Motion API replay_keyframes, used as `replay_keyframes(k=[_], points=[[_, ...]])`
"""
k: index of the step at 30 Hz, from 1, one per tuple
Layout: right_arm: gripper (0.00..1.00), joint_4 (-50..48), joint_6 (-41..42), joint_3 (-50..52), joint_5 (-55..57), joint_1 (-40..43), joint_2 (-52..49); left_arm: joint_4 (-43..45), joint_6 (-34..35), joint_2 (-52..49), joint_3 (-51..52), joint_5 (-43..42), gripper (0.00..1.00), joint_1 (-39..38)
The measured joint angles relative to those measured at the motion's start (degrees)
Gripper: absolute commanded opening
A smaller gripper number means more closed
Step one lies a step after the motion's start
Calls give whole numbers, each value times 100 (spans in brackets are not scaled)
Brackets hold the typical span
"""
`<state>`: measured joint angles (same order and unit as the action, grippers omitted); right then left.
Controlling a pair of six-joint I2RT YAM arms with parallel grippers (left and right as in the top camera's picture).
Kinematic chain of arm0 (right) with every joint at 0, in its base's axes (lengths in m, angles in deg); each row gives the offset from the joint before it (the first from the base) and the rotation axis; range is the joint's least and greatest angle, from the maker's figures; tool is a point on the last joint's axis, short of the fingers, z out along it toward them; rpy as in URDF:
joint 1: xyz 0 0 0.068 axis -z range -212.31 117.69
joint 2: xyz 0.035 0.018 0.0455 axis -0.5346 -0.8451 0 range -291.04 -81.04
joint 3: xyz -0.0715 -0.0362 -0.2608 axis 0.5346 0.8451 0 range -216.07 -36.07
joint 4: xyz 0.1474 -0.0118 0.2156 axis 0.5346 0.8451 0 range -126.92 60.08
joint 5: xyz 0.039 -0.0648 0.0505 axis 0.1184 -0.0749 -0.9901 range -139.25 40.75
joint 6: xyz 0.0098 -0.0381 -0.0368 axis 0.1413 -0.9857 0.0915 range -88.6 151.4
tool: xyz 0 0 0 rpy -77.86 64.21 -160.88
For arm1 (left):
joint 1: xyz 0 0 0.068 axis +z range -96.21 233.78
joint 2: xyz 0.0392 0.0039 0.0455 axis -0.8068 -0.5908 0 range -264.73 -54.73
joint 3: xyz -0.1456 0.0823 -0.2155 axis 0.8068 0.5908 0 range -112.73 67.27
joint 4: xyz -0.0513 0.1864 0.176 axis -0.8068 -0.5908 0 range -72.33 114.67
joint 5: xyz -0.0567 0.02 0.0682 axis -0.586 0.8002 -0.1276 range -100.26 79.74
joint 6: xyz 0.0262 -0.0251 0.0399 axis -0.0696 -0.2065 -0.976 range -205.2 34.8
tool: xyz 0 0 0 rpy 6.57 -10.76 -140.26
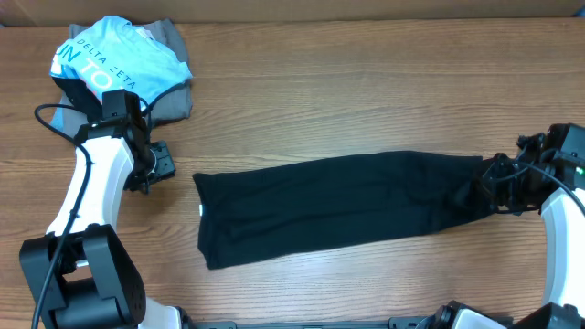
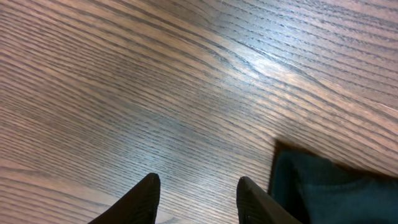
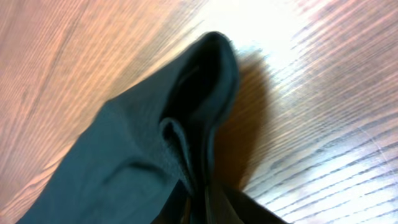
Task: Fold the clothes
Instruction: 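Fold the right end of the strip leftward over the middle with right gripper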
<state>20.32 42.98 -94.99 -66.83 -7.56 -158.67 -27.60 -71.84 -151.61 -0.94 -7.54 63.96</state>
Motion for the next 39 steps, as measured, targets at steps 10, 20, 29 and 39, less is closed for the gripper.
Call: replay_keyframes(k=[10,20,29,39], points=[[4,356,201,-184,-214,-1836,55,0,0,0,0,-59,43,0],[4,-267,1366,-184,-4,-4269,-243,0,0,0,0,-168,43,0],[4,-1088,2118,-184,-149,-5390,-1305,-7,0,0,0,-208,43,0],[4,-1497,2645,-184,-170,-5818,-1390,-28,0,0,0,-208,44,0]])
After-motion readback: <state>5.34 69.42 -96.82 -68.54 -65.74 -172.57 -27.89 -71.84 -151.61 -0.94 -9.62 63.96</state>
